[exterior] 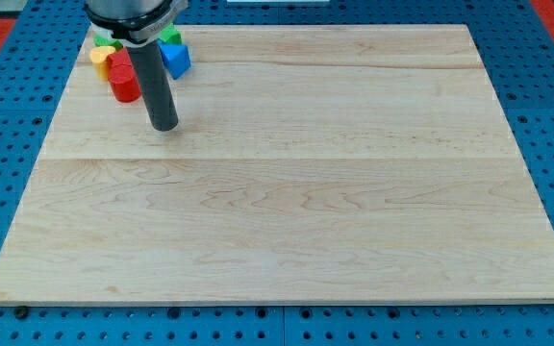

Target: Slide the red circle to the bottom right

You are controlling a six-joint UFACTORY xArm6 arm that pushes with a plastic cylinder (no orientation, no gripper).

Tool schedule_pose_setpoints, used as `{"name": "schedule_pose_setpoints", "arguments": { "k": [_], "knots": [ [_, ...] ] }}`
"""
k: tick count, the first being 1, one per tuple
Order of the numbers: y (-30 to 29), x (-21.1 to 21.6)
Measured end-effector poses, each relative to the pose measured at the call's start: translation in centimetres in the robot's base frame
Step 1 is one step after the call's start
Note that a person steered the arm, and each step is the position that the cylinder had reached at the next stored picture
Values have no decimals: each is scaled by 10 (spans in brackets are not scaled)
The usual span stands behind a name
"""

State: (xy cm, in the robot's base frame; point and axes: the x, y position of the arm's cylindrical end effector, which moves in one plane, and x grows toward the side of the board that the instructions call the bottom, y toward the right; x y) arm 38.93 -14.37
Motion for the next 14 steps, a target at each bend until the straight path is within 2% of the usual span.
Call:
{"name": "schedule_pose_setpoints", "arguments": {
  "k": [4, 5, 6, 7, 8, 9, 14],
  "knots": [
    [1, 2],
    [12, 16],
    [-4, 37],
    [-42, 40],
    [-114, 40],
    [-147, 39],
    [-145, 33]
  ]
}}
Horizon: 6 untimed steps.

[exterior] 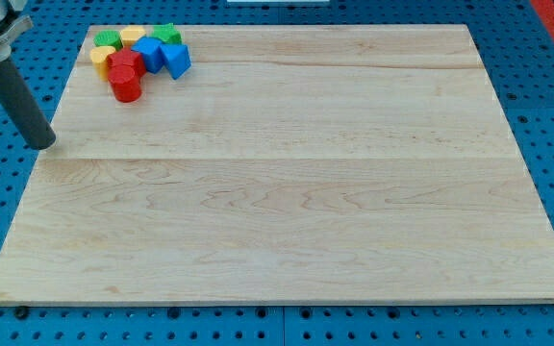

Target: Slide the red circle to the bottom right

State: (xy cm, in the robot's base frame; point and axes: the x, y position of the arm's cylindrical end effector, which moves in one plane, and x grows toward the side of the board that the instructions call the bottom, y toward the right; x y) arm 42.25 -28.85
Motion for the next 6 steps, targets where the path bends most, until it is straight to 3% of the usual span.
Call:
{"name": "schedule_pose_setpoints", "arguments": {
  "k": [2, 3, 4, 5, 6],
  "knots": [
    [119, 9],
    [30, -18],
    [-6, -62],
    [24, -90],
    [92, -91]
  ]
}}
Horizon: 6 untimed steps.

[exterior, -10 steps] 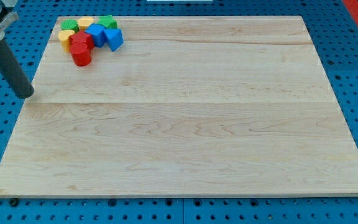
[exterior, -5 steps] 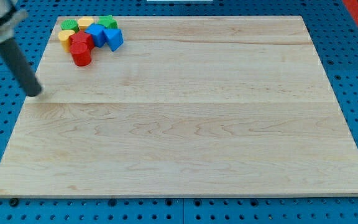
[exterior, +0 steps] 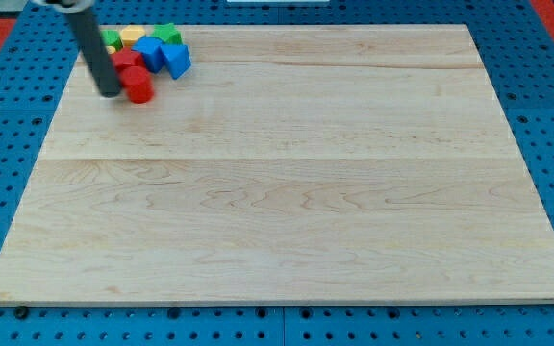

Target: Slide the red circle to the bottom right

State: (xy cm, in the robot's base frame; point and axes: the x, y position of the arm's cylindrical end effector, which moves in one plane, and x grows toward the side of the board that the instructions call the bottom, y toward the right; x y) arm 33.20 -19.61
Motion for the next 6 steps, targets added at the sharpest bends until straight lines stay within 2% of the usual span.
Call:
{"name": "schedule_pose_setpoints", "arguments": {
  "k": [1, 3, 4, 6],
  "knots": [
    [13, -1],
    [29, -33],
    [88, -2],
    [220, 91]
  ]
}}
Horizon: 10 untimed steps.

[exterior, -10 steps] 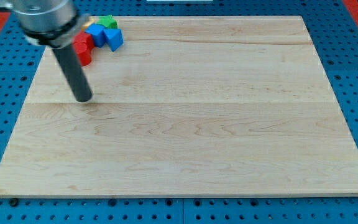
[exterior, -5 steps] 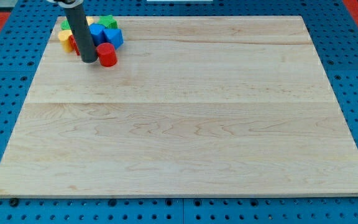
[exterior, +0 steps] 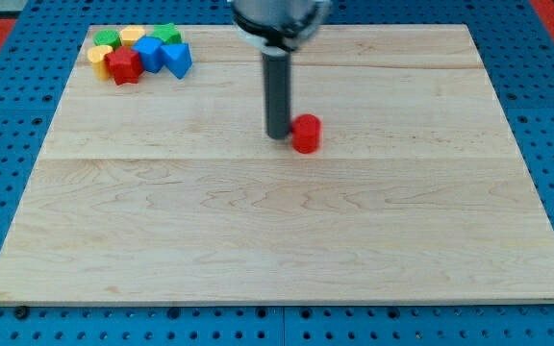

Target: Slide the red circle to the bottom right

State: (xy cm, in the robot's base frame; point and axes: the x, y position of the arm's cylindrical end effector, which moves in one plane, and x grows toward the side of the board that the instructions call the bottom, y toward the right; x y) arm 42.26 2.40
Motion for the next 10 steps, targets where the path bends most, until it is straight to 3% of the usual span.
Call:
{"name": "schedule_pose_setpoints", "arguments": {
  "k": [1, 2, 3, 5, 6, 7, 8, 9, 10],
  "knots": [
    [84, 19],
    [65, -10],
    [127, -16],
    [199, 34],
    [210, 56],
    [213, 35],
    [245, 52],
    [243, 93],
    [209, 92]
  ]
}}
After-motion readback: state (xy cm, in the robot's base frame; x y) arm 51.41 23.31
